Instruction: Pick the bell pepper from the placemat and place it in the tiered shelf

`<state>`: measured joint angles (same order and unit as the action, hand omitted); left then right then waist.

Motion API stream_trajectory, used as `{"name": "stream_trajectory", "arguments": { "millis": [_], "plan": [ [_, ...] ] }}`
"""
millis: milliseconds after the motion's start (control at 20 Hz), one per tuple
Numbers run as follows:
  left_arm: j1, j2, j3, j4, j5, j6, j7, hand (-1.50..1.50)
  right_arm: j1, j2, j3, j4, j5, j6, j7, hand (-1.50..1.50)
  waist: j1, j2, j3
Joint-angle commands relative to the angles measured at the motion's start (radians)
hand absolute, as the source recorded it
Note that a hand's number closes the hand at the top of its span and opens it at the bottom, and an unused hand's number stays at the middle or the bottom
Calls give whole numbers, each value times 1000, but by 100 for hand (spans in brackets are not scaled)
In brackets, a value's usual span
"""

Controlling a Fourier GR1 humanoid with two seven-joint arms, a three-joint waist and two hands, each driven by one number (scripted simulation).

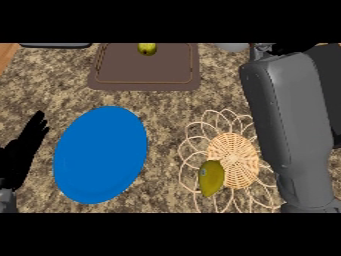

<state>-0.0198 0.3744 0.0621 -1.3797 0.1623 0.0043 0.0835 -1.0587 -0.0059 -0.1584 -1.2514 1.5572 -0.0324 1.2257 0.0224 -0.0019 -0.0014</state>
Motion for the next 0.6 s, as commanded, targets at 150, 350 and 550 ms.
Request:
{"name": "stream_trajectory", "arguments": {
  "millis": [150,350,550],
  "plan": [
    [7,-5,13,-10,-3,7,1,0,-145,6,-32,9,147,30,219,150,-7,1,0],
    [5,-12,11,-11,4,0,13,0,-186,-12,-79,35,243,144,212,150,-13,-3,0],
    [14,14,30,-4,1,-12,5,0,-220,-52,-150,64,287,219,158,150,-17,-2,0]
  ]
}}
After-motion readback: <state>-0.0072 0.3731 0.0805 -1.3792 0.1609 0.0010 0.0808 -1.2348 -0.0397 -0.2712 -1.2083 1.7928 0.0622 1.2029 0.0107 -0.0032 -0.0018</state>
